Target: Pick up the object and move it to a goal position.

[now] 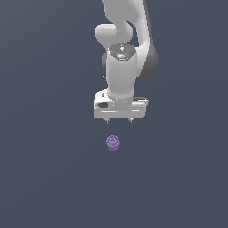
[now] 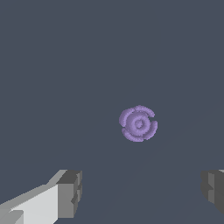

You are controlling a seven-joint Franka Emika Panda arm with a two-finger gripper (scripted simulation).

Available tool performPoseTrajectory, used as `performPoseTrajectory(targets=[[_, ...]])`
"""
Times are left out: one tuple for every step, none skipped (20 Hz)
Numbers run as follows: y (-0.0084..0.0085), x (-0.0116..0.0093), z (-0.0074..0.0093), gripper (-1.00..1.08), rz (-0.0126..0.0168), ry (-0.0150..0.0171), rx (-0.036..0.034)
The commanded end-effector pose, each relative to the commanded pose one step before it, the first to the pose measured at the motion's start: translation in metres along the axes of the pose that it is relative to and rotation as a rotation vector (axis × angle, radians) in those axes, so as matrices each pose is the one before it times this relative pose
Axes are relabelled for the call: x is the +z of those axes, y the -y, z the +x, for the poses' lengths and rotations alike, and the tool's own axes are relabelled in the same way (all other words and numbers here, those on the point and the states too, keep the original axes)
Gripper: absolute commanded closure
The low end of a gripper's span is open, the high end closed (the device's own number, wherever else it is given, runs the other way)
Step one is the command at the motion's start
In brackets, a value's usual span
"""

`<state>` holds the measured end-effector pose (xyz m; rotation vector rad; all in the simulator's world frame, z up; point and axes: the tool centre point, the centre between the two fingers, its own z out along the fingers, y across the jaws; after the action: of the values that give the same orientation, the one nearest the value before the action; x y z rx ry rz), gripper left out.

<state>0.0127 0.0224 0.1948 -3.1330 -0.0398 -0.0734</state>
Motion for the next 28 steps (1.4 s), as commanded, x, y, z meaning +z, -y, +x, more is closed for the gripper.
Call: performPoseTrajectory(targets=[[-0.00001,0.0,0.0,-0.92,0.0,0.0,0.0],[0.0001,-0.00023,0.00004,-0.92,-0.00059,-0.00007,-0.00035],[0.00023,-0.00065,0.00013,-0.92,-0.00169,-0.00018,-0.00096],[0.00035,-0.00107,0.00022,-0.92,-0.00274,-0.0003,-0.00156],[0.00048,-0.00149,0.00031,-0.92,-0.00383,-0.00043,-0.00217],[0.00062,-0.00189,0.0004,-0.92,-0.00492,-0.00057,-0.00281],[0.0006,-0.00189,0.00041,-0.92,-0.00498,-0.00059,-0.00287],[0.00043,-0.00144,0.00032,-0.92,-0.00383,-0.00046,-0.00227],[0.00031,-0.00098,0.00024,-0.92,-0.00273,-0.00032,-0.00171],[0.00013,-0.00052,0.00015,-0.92,-0.00149,-0.00016,-0.00104],[-0.00029,-0.00008,0.00005,-0.92,0.0,0.0,0.0],[0.00034,0.00021,-0.00008,-0.92,0.0,0.0,0.0],[-0.0001,0.00016,-0.00012,-0.92,0.00109,0.00007,0.00109],[0.00014,-0.00001,-0.00002,-0.92,0.0,0.0,0.0],[-0.00027,0.00028,0.00013,-0.92,-0.00003,0.00013,-0.00097],[-0.00016,0.00063,0.00027,-0.92,-0.00014,0.00032,-0.00247],[-0.00038,0.00098,0.00038,-0.92,-0.00008,0.00047,-0.00342],[-0.00043,0.00135,0.0005,-0.92,-0.00002,0.00065,-0.00464],[-0.00058,0.0017,0.00061,-0.92,0.00004,0.00081,-0.00572],[-0.00067,0.00206,0.00072,-0.92,0.00009,0.00098,-0.00687],[-0.00081,0.00239,0.00082,-0.92,0.00015,0.00113,-0.00791],[-0.00093,0.00271,0.00091,-0.92,0.00019,0.00127,-0.00894],[-0.00105,0.00305,0.001,-0.92,0.00023,0.00143,-0.01009],[-0.00116,0.00341,0.00109,-0.92,0.00028,0.00158,-0.01127],[-0.00131,0.00375,0.00115,-0.92,0.00037,0.00172,-0.01231],[-0.00144,0.00412,0.00121,-0.92,0.00049,0.00187,-0.01345],[-0.00158,0.0045,0.00126,-0.92,0.00063,0.00201,-0.01456],[-0.00174,0.00488,0.0013,-0.92,0.00078,0.00214,-0.01567]])
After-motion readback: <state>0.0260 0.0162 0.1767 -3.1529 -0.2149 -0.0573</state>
